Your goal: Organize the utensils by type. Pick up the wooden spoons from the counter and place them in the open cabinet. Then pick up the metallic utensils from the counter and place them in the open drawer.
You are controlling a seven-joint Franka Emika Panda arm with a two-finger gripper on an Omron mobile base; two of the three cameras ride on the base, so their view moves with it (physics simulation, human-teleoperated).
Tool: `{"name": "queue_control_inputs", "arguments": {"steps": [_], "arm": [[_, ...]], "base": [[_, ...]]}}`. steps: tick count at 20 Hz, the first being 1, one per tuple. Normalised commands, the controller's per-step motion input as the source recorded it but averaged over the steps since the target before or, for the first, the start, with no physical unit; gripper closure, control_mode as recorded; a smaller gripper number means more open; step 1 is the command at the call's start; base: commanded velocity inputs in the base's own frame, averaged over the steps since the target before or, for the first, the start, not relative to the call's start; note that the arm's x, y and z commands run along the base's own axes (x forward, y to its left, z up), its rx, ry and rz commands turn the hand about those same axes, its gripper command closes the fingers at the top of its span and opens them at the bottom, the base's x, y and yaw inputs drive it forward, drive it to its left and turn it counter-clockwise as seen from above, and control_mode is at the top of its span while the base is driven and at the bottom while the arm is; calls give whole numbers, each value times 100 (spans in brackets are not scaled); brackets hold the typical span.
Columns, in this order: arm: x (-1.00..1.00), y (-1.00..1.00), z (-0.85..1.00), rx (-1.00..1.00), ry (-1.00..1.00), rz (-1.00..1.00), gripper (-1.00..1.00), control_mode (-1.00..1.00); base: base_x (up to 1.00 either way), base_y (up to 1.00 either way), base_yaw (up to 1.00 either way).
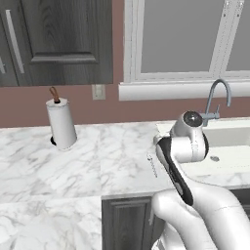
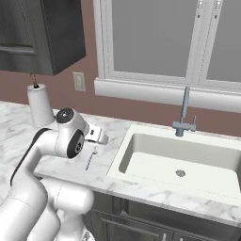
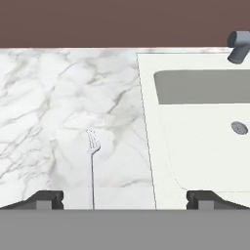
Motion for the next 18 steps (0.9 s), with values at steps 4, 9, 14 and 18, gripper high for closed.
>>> {"name": "queue_control_inputs", "arguments": {"steps": [4, 9, 14, 18], "arm": [[36, 40, -44, 5, 19, -6, -100, -100], [10, 22, -39, 8, 17, 0, -100, -100], [14, 18, -27, 9, 6, 0, -100, -100], [12, 18, -26, 1, 0, 0, -100, -100]], "base": [[0, 0, 0], [0, 0, 0], [0, 0, 0], [0, 0, 0]]}}
